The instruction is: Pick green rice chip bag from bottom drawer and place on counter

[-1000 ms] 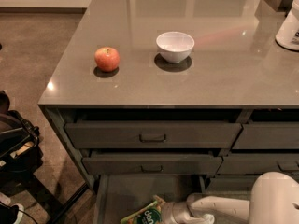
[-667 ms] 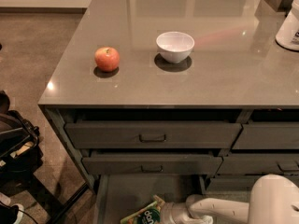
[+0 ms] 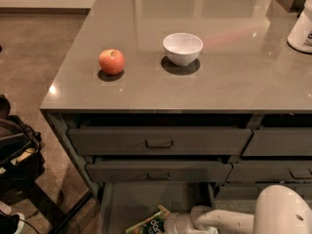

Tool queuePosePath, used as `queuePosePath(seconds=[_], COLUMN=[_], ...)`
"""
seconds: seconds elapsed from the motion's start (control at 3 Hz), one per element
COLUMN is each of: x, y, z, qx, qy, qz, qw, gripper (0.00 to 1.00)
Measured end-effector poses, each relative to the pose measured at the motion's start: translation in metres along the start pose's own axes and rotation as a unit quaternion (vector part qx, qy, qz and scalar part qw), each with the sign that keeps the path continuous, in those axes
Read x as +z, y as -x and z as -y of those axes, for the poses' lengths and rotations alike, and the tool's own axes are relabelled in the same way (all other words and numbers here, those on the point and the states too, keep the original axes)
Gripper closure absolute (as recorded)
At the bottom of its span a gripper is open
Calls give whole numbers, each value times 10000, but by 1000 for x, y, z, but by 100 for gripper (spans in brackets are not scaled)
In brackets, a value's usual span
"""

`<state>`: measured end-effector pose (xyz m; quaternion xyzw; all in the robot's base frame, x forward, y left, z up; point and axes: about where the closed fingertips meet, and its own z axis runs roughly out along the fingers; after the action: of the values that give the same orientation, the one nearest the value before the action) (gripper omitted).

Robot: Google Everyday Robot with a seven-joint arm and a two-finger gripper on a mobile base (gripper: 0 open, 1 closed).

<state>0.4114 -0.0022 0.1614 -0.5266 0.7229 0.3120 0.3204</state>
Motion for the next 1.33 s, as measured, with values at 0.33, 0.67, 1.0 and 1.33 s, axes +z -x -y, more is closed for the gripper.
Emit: queuePosePath(seconds=[0.33, 0.67, 1.0, 1.33], x=[13, 31, 32, 32], y=[-9, -20, -21, -21], z=[-4, -18, -19, -19], qx=[182, 600, 625, 625], qy=[45, 32, 27, 28], qz=[92, 76, 70, 70], qw=[9998, 9982, 9980, 9980], gripper=[0, 19, 42, 65])
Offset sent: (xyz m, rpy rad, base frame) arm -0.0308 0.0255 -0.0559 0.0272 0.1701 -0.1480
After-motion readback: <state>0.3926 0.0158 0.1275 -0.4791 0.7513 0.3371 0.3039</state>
